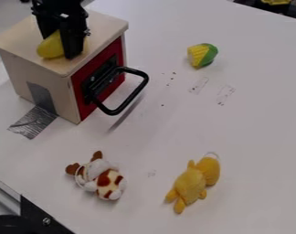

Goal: Move the banana above the drawer

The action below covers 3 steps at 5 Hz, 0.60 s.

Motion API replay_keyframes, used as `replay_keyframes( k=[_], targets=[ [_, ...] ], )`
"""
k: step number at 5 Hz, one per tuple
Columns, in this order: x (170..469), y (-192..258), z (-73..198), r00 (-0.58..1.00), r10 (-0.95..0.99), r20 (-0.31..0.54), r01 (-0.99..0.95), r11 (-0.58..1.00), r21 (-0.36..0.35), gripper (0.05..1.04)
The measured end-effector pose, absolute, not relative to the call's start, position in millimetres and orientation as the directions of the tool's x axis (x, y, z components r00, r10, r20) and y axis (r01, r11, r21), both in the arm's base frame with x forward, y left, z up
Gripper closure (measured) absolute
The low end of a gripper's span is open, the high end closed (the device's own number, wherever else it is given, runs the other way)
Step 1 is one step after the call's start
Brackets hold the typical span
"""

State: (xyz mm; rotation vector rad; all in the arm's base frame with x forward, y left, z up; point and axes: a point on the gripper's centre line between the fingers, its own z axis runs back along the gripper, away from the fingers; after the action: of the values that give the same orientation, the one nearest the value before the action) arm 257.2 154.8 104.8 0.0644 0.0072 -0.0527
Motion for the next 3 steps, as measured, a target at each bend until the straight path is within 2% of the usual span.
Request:
replay_keyframes(
  k=[1, 2, 3],
  targets=[
    [262.8, 161.0, 103.2, 0.999, -0.041, -0.011, 0.041, 0.997, 0.061, 0.444],
    [262.0, 159.1, 101.8, 0.999, -0.035, -0.012, 0.036, 0.999, 0.041, 0.184],
    [255.3, 152.8, 106.7, 0.999, -0.033, -0.043, 0.033, 0.999, 0.006, 0.075]
  ],
)
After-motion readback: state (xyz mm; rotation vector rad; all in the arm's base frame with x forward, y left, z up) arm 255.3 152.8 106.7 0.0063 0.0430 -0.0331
